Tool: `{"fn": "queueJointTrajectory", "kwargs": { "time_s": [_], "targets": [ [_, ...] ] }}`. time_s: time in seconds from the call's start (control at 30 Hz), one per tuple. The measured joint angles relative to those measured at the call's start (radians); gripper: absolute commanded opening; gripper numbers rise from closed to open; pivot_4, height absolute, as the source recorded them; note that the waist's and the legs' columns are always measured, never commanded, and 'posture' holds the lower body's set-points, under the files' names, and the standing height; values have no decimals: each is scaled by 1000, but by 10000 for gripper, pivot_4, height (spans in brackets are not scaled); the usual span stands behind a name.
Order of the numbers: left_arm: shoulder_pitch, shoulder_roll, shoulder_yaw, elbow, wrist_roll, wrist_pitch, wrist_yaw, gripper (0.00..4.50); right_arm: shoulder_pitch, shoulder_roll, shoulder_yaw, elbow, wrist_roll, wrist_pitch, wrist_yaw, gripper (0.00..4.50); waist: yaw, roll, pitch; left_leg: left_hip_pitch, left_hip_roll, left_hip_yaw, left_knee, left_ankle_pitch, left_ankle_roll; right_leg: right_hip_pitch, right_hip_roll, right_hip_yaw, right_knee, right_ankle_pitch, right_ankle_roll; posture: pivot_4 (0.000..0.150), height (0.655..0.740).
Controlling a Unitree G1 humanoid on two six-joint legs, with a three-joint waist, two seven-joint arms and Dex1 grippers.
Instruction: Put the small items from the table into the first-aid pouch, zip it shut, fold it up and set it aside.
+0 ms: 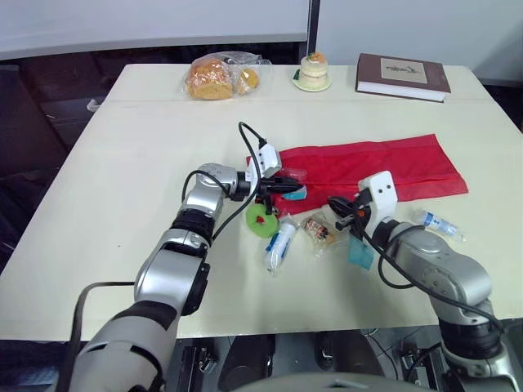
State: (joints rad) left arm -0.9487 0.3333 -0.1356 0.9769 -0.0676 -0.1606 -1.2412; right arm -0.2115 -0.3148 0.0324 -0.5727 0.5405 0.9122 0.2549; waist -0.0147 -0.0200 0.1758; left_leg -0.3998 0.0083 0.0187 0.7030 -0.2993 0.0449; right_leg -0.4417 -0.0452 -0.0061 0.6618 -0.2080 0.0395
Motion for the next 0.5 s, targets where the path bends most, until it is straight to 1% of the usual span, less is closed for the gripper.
{"fn": "queueJointTrajectory", "kwargs": {
  "time_s": [0.1, 0.2, 0.27, 0.37, 0.4, 0.47, 0.5],
  "targets": [
    [4, 32, 1, -4, 6, -16, -7, 0, 75, -36, -63, -66, 21, -57, 45, 1192, 2, 0, 0, 0, 0, 0, 0, 0, 0, 0, 0, 0, -1, 0, 0, 1500, 7289],
    [25, 99, 11, -14, 6, -24, -18, 0, 184, -76, -169, -102, 52, -128, 112, 1192, -1, 0, 0, 0, 0, 1, 0, 0, 0, 0, 0, 1, -1, 0, 0, 1500, 7289],
    [39, 117, 14, -28, 6, -25, -22, 0, 213, -83, -207, -117, 72, -148, 136, 1192, -1, 0, 0, 1, 0, 1, 0, 0, 0, 0, 0, 1, 0, 0, 0, 1500, 7289],
    [78, 142, 17, -67, 5, -29, -26, 0, 261, -92, -278, -156, 149, -179, 177, 1192, 0, 0, 0, 2, 1, 0, 0, 0, 0, 1, 0, 0, 0, 0, 0, 1500, 7289],
    [86, 150, 17, -73, 4, -32, -27, 0, 271, -93, -295, -162, 172, -186, 184, 6258, -1, 0, 0, 2, 1, 0, 0, 0, 0, 2, 0, 0, 0, 0, 0, 1500, 7289],
    [98, 170, 17, -93, 4, -35, -39, 0, 305, -114, -330, -179, 230, -206, 220, 13795, 0, 0, 0, 2, 1, 0, 0, 0, 0, 2, 0, 0, 0, 0, 0, 1500, 7289],
    [100, 178, 17, -96, 3, -35, -43, 0, 317, -123, -339, -184, 243, -213, 232, 18595, 0, 0, 0, 2, 1, 1, 0, 0, 0, 2, 0, 1, 0, 0, 0, 1500, 7289]
  ]
}}
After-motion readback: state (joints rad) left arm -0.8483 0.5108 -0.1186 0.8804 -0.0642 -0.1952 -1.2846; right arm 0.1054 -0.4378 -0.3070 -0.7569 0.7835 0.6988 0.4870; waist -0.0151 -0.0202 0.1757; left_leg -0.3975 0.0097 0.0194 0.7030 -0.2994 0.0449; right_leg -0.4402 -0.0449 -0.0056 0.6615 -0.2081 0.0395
